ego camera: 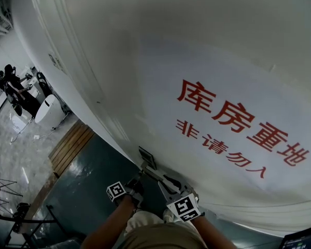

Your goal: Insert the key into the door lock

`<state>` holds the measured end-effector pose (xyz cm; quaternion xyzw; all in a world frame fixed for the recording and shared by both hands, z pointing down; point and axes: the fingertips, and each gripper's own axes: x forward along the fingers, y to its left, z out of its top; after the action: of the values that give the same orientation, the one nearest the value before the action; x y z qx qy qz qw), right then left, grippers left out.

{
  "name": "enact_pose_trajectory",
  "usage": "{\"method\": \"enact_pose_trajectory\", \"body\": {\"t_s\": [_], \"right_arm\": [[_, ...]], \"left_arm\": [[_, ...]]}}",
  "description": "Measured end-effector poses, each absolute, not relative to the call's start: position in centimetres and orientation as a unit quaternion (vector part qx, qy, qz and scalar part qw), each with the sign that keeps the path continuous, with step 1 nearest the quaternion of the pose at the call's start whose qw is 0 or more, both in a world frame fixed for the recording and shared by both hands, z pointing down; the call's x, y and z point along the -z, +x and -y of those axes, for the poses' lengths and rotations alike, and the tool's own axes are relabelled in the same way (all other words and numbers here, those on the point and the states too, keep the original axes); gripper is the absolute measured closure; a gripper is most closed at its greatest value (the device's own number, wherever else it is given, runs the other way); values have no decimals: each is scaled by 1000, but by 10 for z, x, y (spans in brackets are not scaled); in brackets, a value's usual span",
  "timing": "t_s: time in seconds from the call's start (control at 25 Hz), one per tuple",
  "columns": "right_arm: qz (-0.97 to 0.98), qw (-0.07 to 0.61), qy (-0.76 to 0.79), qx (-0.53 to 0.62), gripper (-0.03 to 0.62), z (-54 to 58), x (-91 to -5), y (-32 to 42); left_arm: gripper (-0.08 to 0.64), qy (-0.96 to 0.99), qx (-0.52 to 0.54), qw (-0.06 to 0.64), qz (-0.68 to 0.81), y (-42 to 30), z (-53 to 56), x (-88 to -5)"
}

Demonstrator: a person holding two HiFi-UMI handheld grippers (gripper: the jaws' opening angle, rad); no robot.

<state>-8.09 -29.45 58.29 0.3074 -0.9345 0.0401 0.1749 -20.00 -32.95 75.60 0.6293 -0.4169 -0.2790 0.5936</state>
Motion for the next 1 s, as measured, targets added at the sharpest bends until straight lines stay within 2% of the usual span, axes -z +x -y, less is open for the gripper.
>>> {"method": "enact_pose_trajectory", "body": {"t_s": [1.0], "right_arm": [[932, 178, 314, -46, 500, 300, -588, -75]], "left_arm": [[528, 626, 282, 604, 405, -193, 339, -772]]}}
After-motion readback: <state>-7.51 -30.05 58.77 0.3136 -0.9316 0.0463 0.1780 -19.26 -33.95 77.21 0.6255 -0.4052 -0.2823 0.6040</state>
